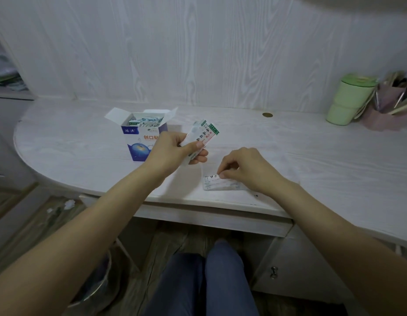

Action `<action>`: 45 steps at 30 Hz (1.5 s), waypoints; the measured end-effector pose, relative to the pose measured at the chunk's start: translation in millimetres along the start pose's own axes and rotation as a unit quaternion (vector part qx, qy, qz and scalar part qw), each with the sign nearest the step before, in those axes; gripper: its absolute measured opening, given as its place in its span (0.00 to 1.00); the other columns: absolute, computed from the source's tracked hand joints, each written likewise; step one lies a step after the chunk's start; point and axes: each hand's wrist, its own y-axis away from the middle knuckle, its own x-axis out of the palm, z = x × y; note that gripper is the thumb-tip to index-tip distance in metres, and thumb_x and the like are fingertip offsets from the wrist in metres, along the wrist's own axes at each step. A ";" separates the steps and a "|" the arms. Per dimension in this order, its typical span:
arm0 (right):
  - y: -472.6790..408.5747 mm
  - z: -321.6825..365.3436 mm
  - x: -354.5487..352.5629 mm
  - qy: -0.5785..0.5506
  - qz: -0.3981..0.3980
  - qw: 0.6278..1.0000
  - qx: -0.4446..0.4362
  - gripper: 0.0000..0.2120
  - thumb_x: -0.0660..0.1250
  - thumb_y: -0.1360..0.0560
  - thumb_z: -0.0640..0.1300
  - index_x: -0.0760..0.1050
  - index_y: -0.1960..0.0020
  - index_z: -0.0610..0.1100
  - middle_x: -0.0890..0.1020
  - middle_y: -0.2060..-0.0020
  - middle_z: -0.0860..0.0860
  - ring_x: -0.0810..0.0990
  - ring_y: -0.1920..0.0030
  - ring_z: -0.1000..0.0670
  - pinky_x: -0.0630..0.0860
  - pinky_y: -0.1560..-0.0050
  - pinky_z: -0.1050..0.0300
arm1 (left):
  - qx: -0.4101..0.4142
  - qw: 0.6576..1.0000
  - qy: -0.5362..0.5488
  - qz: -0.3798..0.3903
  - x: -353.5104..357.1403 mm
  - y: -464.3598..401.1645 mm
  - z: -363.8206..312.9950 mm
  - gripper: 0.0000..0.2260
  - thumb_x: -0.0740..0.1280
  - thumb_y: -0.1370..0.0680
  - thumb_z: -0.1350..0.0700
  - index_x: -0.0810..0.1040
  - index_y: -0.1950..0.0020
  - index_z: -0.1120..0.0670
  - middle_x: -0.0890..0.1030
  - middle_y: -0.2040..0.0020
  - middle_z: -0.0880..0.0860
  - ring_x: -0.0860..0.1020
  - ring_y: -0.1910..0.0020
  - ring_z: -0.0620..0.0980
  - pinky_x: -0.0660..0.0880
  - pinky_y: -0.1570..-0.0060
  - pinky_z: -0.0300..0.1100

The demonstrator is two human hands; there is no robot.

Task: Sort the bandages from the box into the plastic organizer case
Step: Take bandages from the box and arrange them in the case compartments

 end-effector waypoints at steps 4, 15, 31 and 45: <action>-0.9 2.1 2.0 0.104 -0.002 0.994 -0.017 0.04 0.70 0.27 0.42 0.83 0.55 0.47 0.78 0.63 0.56 0.76 0.59 0.54 0.74 0.55 0.57 | 0.003 1.000 -0.001 0.004 -2.0 -0.9 1.7 0.02 0.66 0.23 0.62 0.79 0.53 0.57 0.84 0.59 0.57 0.83 0.64 0.47 0.81 0.56 0.40; -4.4 22.2 -4.3 0.325 0.028 0.945 -0.008 0.08 0.64 0.25 0.44 0.81 0.51 0.50 0.80 0.58 0.48 0.79 0.52 0.44 0.67 0.62 0.56 | 0.010 0.999 0.006 0.035 3.3 -0.1 3.7 0.03 0.66 0.22 0.62 0.79 0.52 0.57 0.83 0.60 0.57 0.83 0.64 0.47 0.81 0.57 0.38; -3.5 14.6 -22.5 0.072 0.000 0.997 0.042 0.10 0.73 0.29 0.46 0.82 0.47 0.48 0.85 0.56 0.53 0.82 0.54 0.54 0.78 0.52 0.57 | 0.008 0.998 0.009 0.057 0.5 2.9 -1.4 0.03 0.67 0.23 0.61 0.79 0.52 0.55 0.84 0.61 0.53 0.84 0.64 0.47 0.79 0.63 0.35; 1.5 14.1 -30.2 -0.275 -0.159 0.941 0.116 0.04 0.71 0.27 0.36 0.81 0.58 0.44 0.83 0.67 0.46 0.81 0.70 0.56 0.74 0.67 0.67 | 0.011 0.999 0.029 0.021 5.8 4.2 -2.6 0.06 0.65 0.21 0.56 0.80 0.54 0.57 0.84 0.64 0.50 0.83 0.67 0.48 0.80 0.64 0.36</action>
